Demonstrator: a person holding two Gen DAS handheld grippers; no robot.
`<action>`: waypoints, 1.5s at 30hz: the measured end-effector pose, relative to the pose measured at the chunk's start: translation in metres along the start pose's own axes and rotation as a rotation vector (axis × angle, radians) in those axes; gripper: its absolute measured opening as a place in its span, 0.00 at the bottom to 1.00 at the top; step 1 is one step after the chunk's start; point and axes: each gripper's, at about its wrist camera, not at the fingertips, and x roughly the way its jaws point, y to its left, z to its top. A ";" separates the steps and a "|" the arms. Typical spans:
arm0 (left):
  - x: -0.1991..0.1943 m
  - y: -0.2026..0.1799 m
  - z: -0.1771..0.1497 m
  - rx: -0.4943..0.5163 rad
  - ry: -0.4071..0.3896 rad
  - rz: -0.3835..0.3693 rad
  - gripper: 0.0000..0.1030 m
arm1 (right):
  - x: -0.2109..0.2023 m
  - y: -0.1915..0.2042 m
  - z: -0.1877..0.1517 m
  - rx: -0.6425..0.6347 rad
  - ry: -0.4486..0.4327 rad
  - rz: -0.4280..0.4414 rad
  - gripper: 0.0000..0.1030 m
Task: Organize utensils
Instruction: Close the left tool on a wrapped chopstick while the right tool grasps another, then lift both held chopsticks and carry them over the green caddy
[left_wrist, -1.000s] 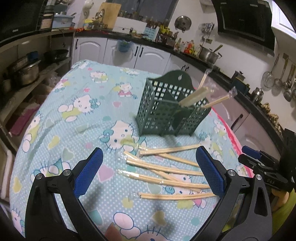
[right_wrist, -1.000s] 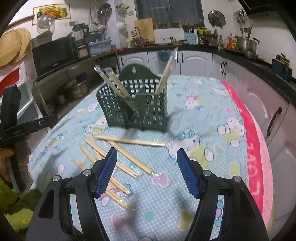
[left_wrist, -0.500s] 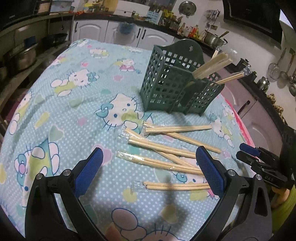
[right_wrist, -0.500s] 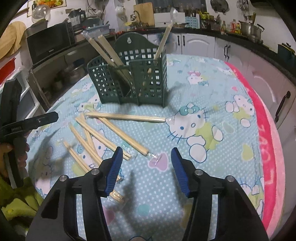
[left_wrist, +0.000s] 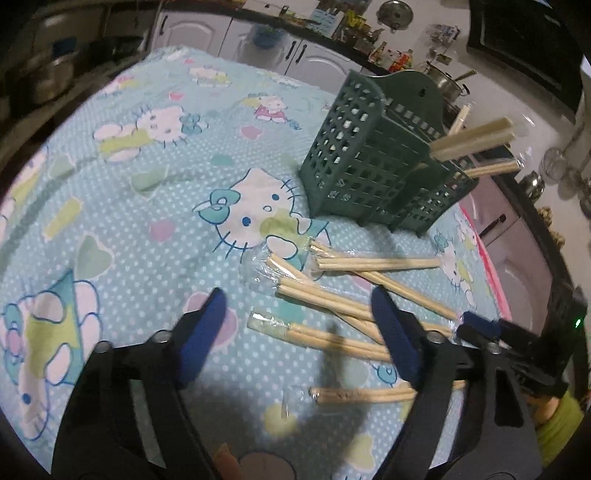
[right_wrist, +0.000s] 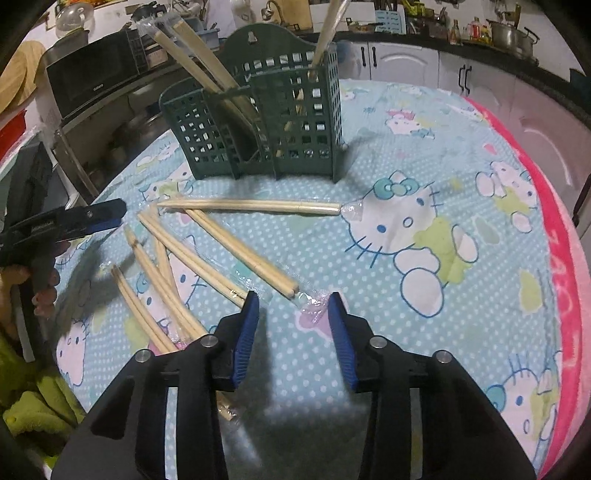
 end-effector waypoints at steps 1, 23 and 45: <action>0.003 0.002 0.001 -0.013 0.006 -0.004 0.64 | 0.001 -0.001 0.000 0.001 0.002 0.001 0.32; 0.006 0.023 0.010 -0.087 0.010 -0.046 0.03 | -0.006 -0.004 -0.004 -0.030 -0.008 0.007 0.05; -0.083 -0.041 0.030 0.039 -0.185 -0.188 0.01 | -0.101 0.049 0.027 -0.182 -0.261 0.050 0.02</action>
